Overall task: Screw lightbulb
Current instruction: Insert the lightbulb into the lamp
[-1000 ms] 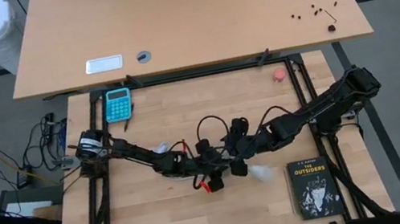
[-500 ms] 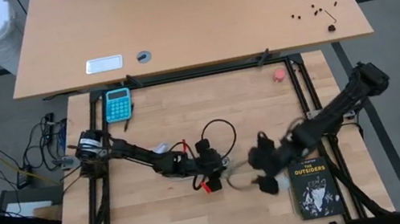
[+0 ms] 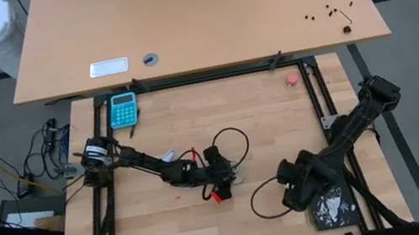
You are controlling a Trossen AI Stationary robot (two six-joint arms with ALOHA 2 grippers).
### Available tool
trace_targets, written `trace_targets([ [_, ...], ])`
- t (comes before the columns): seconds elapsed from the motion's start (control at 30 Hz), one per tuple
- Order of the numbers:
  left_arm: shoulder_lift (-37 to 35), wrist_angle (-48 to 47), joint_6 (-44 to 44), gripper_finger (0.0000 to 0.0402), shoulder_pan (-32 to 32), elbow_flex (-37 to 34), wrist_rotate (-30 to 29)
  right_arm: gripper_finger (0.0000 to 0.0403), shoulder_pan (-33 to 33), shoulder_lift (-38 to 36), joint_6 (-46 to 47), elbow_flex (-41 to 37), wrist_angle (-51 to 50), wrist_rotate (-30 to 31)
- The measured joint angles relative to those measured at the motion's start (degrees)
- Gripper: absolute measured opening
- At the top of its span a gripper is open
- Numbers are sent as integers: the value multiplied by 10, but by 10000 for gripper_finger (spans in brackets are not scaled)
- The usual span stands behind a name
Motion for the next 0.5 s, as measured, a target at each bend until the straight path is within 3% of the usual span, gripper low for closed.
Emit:
trace_targets([
  [0.17, -1, 0, -13, 282, -2, 1, -1, 320, -13, 25, 33, 2, 6, -44],
  [0.5, -2, 0, -14, 282, -3, 1, 1, 320, -15, 87, 31, 2, 12, -62],
])
